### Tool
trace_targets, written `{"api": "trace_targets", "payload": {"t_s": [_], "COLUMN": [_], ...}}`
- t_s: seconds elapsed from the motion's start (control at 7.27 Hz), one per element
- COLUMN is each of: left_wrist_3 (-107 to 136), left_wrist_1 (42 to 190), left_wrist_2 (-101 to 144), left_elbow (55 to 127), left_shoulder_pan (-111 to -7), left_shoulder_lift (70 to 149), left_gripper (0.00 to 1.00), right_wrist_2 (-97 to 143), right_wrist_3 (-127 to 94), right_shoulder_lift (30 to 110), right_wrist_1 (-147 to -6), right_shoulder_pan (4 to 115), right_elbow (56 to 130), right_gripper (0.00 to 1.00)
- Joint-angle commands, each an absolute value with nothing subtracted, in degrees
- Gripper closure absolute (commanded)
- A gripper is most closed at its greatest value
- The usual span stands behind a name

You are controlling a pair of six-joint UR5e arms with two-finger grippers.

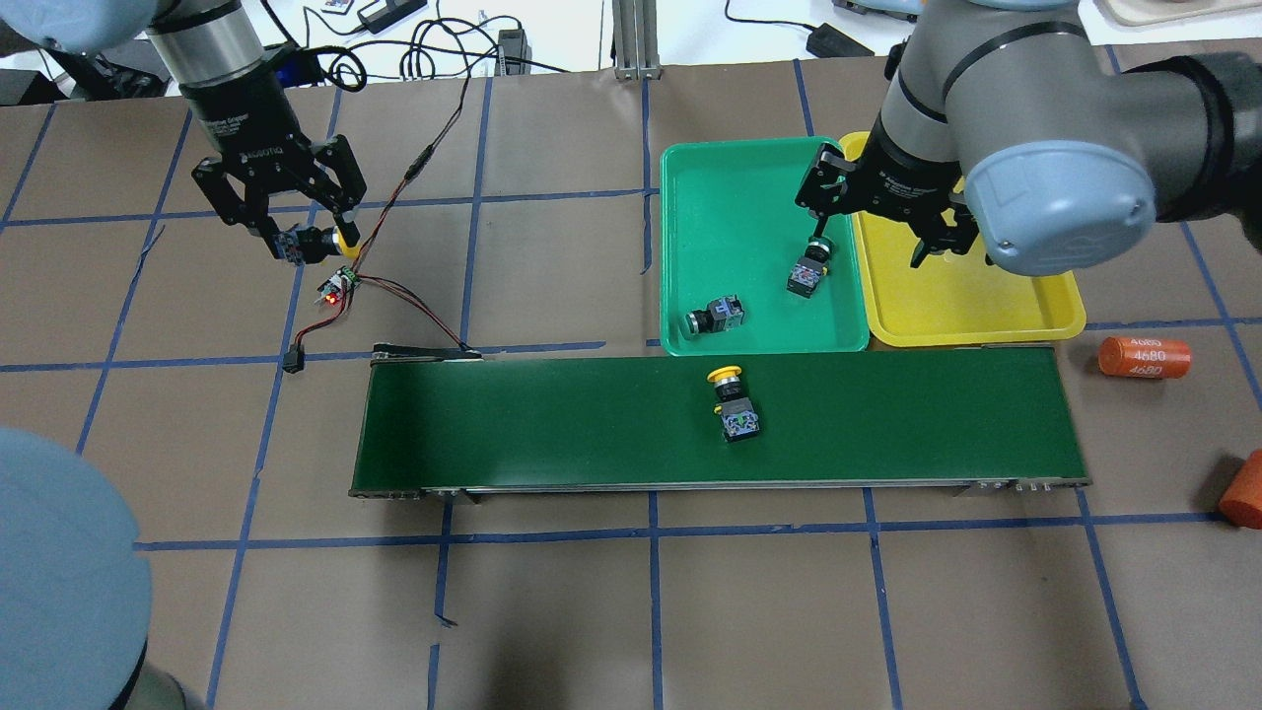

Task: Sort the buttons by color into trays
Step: 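Set the yellow-capped button on the belt start with the left gripper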

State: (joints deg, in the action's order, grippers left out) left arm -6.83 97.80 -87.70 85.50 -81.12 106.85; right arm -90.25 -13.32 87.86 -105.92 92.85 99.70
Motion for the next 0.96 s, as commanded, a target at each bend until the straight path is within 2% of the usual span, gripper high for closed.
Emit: {"api": "trace_targets", "payload": {"t_s": [0.0, 0.41, 0.55, 0.69, 0.83], "left_wrist_3": [-3.3, 0.2, 0.8, 0.4, 0.3], "left_wrist_1": [80.7, 69.4, 69.2, 69.3, 69.3], "left_wrist_2": [-87.8, -88.2, -88.2, -87.9, -88.1], "left_elbow": [101.0, 109.1, 110.4, 111.1, 111.7], "left_shoulder_pan": [-84.4, -89.3, -89.5, -89.6, -89.6], "left_shoulder_lift": [101.3, 101.0, 101.4, 100.8, 99.8], "left_gripper": [1.0, 1.0, 0.12, 0.0, 0.0], "right_wrist_2": [-90.0, -90.6, -90.5, -90.8, -90.4], "right_wrist_3": [-8.3, -7.7, -7.6, -7.6, -7.5], "right_shoulder_lift": [88.5, 88.2, 88.4, 88.4, 88.2], "right_wrist_1": [-105.8, -105.3, -105.2, -105.4, -105.8], "right_shoulder_pan": [93.0, 92.7, 92.9, 93.0, 93.0], "right_elbow": [101.2, 101.7, 102.8, 105.2, 106.9], "right_gripper": [0.0, 0.0, 0.0, 0.0, 0.0]}}
